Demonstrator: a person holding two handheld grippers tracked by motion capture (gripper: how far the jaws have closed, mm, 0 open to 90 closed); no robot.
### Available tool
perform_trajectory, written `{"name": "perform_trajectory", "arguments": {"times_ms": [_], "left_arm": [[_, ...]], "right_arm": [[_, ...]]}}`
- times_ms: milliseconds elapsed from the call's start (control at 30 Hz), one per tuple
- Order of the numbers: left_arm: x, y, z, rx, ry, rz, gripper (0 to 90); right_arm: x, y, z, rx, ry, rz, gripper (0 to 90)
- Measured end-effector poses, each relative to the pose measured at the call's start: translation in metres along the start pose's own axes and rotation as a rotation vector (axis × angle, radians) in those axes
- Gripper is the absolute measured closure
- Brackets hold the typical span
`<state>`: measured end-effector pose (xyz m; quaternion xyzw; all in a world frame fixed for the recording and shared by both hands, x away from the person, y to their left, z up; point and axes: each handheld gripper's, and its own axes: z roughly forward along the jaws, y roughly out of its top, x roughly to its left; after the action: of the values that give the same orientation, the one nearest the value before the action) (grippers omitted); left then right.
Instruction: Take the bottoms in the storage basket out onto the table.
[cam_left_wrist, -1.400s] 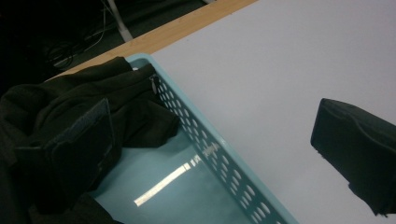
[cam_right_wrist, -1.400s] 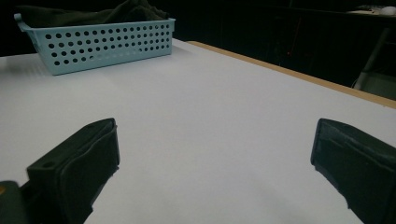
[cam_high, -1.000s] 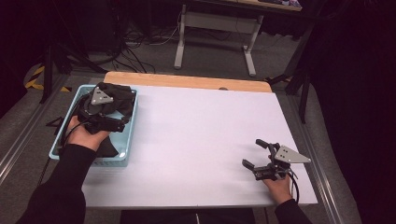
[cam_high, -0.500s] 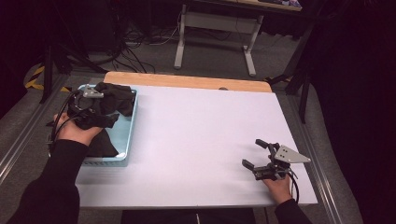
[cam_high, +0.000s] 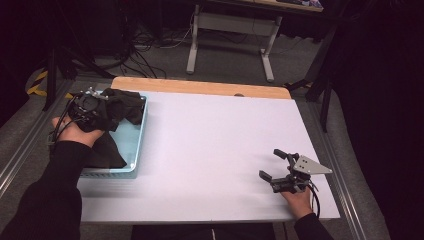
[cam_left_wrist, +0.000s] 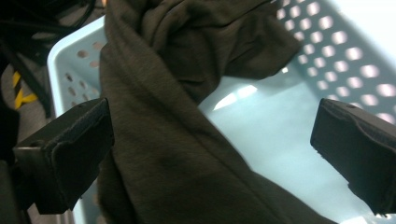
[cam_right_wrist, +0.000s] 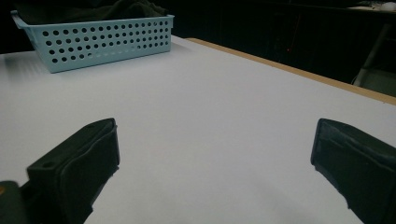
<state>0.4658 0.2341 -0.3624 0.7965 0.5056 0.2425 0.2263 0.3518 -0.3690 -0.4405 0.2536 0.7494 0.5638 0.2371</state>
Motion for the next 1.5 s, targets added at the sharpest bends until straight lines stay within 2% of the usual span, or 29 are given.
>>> {"name": "perform_trajectory", "arguments": {"times_ms": [200, 567, 700, 867, 1067, 1133, 1267, 1500], "left_arm": [[0.009, 0.000, 0.013, 0.061, 0.025, -0.023, 1.1], [0.018, -0.003, 0.033, 0.128, 0.041, -0.091, 5.9], [0.021, -0.005, 0.039, 0.160, 0.008, -0.126, 7.8], [0.024, -0.008, 0.046, 0.203, 0.012, -0.137, 10.2], [0.024, -0.009, 0.049, 0.228, 0.006, -0.122, 14.1], [0.026, -0.010, 0.050, 0.230, 0.000, -0.129, 15.0], [0.028, -0.012, 0.054, 0.251, -0.023, -0.180, 16.8], [0.023, -0.011, 0.061, 0.291, -0.018, -0.181, 16.8]], "right_arm": [[0.000, 0.000, 0.000, -0.002, 0.002, 0.001, 2.1], [-0.001, 0.000, 0.000, -0.003, 0.004, 0.006, 2.1], [-0.001, 0.000, 0.000, -0.003, 0.000, 0.007, 2.1], [-0.001, 0.000, 0.000, 0.001, -0.002, 0.011, 2.2], [-0.001, 0.000, 0.000, 0.000, 0.004, 0.013, 2.2], [-0.001, 0.000, 0.000, -0.001, 0.005, 0.015, 2.2], [-0.001, 0.000, 0.000, -0.001, 0.009, 0.014, 2.2], [-0.001, 0.000, 0.000, -0.005, 0.010, 0.016, 2.2]]}}
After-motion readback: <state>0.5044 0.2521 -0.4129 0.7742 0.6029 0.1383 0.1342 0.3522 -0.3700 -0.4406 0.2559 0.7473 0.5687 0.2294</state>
